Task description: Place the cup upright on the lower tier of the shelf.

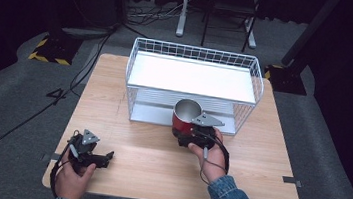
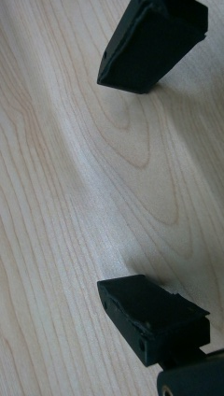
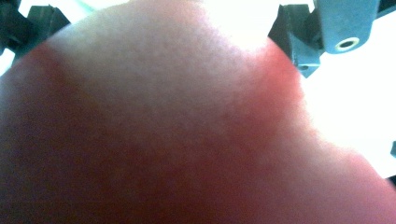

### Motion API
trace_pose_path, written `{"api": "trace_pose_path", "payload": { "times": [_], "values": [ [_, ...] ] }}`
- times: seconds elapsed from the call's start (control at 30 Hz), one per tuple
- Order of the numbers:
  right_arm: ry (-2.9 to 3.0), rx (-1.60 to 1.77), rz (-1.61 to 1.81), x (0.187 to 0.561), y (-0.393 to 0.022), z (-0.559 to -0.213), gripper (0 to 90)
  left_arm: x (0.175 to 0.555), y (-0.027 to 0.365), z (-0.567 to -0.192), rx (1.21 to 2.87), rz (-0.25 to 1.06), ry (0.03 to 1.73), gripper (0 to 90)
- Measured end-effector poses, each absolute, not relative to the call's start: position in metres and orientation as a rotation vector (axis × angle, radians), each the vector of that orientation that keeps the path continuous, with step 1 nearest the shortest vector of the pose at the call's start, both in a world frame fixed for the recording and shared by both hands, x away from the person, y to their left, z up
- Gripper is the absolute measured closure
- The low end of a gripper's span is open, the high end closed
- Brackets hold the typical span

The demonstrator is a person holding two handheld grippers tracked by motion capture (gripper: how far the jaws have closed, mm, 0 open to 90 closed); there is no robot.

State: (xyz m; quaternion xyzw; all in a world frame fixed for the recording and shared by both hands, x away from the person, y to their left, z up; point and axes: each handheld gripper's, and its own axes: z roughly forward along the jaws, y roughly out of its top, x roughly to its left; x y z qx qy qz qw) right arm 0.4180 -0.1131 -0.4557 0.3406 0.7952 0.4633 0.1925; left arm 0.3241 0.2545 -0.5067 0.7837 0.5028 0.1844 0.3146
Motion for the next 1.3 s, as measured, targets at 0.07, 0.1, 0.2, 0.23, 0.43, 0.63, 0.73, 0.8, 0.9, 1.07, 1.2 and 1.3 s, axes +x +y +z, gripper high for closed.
{"api": "trace_pose_path", "payload": {
  "times": [0.07, 0.1, 0.2, 0.23, 0.43, 0.63, 0.73, 0.8, 0.9, 1.07, 1.2, 1.3],
  "values": [
    [2.22, 0.972, 1.294, 0.423, -0.112, -0.457, 17.2, 0.324, 0.254, -0.507, 2.066, 0.487, 1.326, 4.9],
    [2.217, 0.975, 1.289, 0.426, -0.112, -0.457, 17.2, 0.324, 0.255, -0.507, 2.065, 0.487, 1.324, 4.9],
    [2.2, 0.982, 1.285, 0.435, -0.109, -0.458, 17.2, 0.324, 0.254, -0.507, 2.065, 0.487, 1.325, 4.9],
    [2.194, 0.984, 1.282, 0.438, -0.108, -0.459, 17.2, 0.324, 0.255, -0.507, 2.065, 0.487, 1.325, 4.9],
    [2.156, 1.024, 1.264, 0.453, -0.101, -0.46, 17.2, 0.324, 0.254, -0.507, 2.064, 0.486, 1.329, 4.9],
    [2.131, 1.074, 1.242, 0.466, -0.099, -0.464, 17.2, 0.324, 0.255, -0.507, 2.066, 0.487, 1.325, 4.9],
    [2.113, 1.101, 1.243, 0.472, -0.099, -0.467, 17.2, 0.324, 0.254, -0.507, 2.065, 0.487, 1.326, 4.9],
    [2.101, 1.103, 1.237, 0.477, -0.1, -0.468, 17.2, 0.324, 0.255, -0.507, 2.066, 0.487, 1.325, 4.9],
    [2.089, 1.127, 1.23, 0.482, -0.1, -0.47, 17.1, 0.324, 0.255, -0.507, 2.066, 0.487, 1.326, 4.9],
    [2.061, 1.131, 1.211, 0.49, -0.099, -0.473, 17.1, 0.324, 0.254, -0.507, 2.064, 0.487, 1.327, 4.9],
    [2.043, 1.158, 1.202, 0.494, -0.099, -0.478, 17.1, 0.324, 0.255, -0.507, 2.067, 0.487, 1.325, 4.9],
    [2.035, 1.185, 1.202, 0.498, -0.1, -0.482, 16.9, 0.324, 0.255, -0.507, 2.066, 0.487, 1.325, 4.9]
  ]
}}
